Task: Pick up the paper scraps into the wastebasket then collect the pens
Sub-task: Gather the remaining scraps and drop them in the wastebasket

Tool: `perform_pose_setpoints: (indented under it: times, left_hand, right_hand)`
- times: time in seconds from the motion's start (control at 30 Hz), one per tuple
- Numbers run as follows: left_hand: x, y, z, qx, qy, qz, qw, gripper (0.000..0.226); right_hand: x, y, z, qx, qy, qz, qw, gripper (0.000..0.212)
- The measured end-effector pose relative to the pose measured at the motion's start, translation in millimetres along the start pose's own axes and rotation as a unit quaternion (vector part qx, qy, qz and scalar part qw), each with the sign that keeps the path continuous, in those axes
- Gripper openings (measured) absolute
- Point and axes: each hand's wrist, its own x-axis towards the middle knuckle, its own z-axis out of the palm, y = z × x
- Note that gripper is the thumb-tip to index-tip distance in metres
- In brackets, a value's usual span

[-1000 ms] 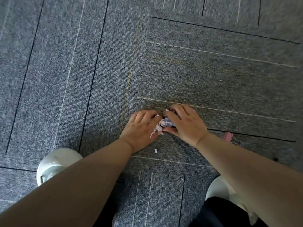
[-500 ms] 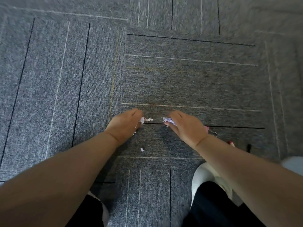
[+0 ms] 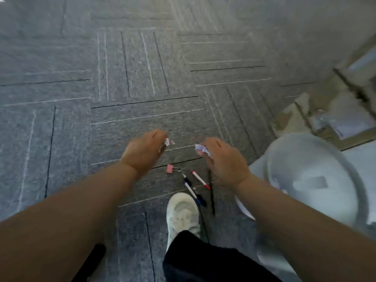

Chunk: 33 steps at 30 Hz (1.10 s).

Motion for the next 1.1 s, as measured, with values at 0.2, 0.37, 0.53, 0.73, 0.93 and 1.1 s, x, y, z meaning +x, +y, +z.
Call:
perform_pose_setpoints:
  times: [0.2,0.37,0.53,0.73,0.93,1.1]
  left_hand:
    - [42,131,6,-0.044,-0.019,0.128,0.991,0.026]
    - [57,214,28,-0.031,-0.076,0.170,0.982,0.020]
    - [59,263,58,-0.007,-0.090,0.197,0.976,0.023]
    - [57,281,99,0.076,-0.250,0.197,0.945,0.075]
    - [47,263,104,0.174,-0.259,0.186,0.931,0.085]
    - [45,256,88,0.183,-0.243,0.196,0.932,0.079]
  right_hand:
    - [-76,60,-116,-0.042,0.082,0.219,0.971,0.023]
    - [-129,90,-141,-0.130,-0.008,0.401,0.907,0.035]
    - [-147,97,-149,-0.194,-0.051,0.444,0.873,0.058]
    - [-160,105,-164,-0.201,-0.040,0.426,0.881,0.055]
    - [-170,100,-163,-0.195,-0.085,0.419,0.883,0.057]
    - [-169,89,-160,-0.183,-0.106,0.419,0.883,0.057]
